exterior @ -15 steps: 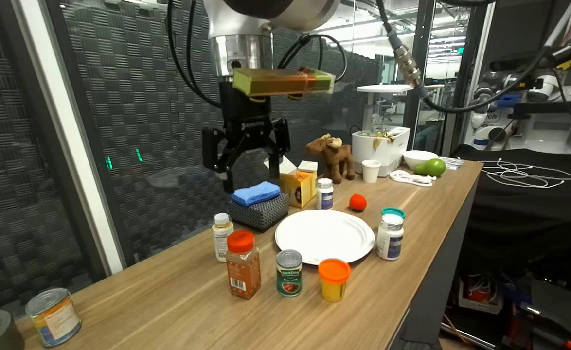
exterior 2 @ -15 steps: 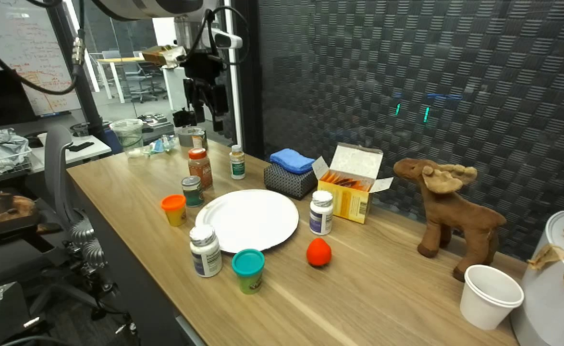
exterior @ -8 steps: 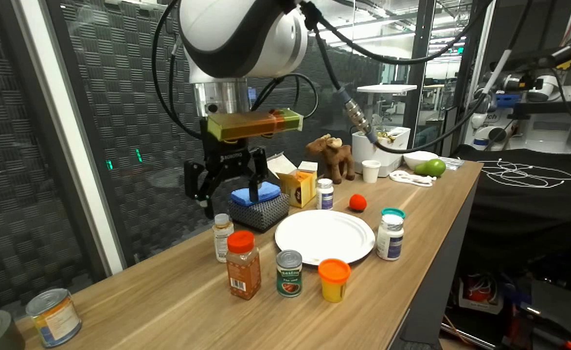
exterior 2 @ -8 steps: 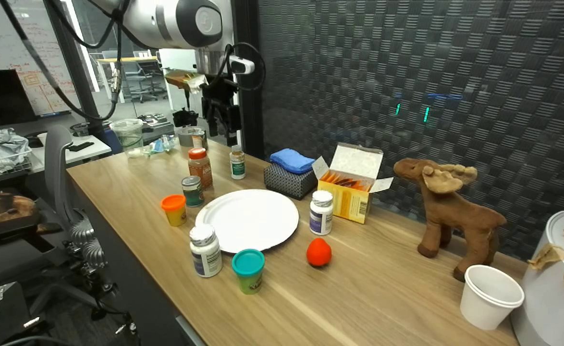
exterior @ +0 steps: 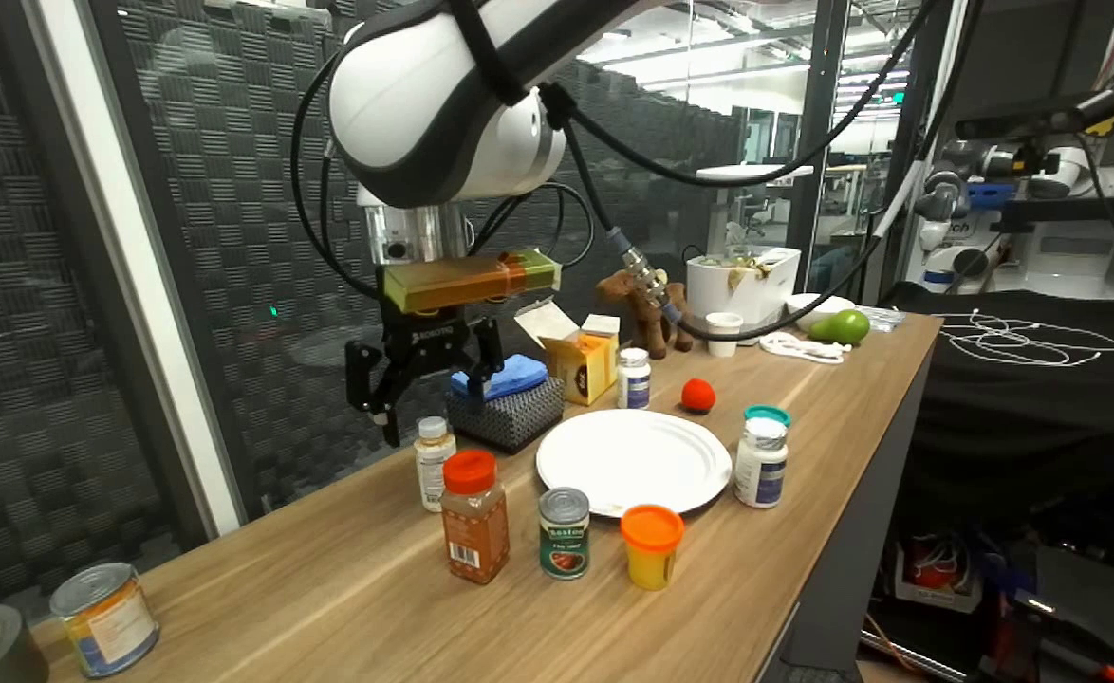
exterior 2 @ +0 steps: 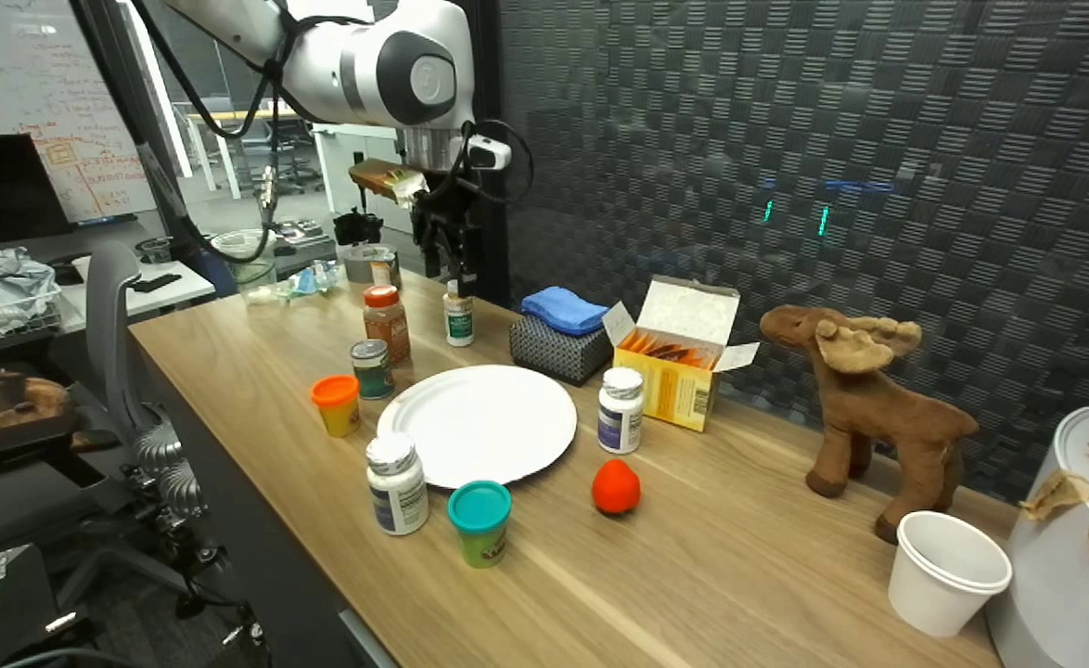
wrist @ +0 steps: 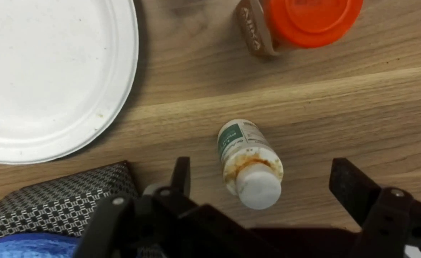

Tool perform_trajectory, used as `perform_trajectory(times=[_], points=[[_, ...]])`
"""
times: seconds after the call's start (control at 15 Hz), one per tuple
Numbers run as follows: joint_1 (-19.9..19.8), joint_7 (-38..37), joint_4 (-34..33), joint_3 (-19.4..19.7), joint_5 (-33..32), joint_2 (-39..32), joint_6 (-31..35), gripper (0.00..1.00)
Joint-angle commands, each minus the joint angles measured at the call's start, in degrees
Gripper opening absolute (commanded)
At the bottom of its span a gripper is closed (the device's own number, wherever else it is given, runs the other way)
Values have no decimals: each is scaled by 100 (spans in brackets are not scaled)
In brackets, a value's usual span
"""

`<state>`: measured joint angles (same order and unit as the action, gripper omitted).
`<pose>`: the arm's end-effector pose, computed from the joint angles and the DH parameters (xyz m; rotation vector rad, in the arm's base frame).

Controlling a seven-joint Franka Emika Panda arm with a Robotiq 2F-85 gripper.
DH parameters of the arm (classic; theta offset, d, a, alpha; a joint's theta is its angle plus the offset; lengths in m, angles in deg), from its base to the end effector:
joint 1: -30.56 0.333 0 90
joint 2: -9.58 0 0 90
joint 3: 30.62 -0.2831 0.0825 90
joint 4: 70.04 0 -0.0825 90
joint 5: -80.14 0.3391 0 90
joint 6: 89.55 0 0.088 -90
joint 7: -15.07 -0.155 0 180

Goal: Put the bottles and orange plushie surrounding the white plate on the white plate

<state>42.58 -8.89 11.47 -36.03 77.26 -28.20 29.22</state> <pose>0.6351 0.1853 0.2579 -3.1261 0.1708 0.0166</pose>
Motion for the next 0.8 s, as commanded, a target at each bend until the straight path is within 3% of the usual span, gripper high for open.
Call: perform_trajectory(times=[0.0,0.6,0.73], points=[[113,27,-576,124,142,-336,-121,74],[338,-158,-612,308,-38,-215,-124,6],[407,-255,-525,376,-96,-61,-133,8]])
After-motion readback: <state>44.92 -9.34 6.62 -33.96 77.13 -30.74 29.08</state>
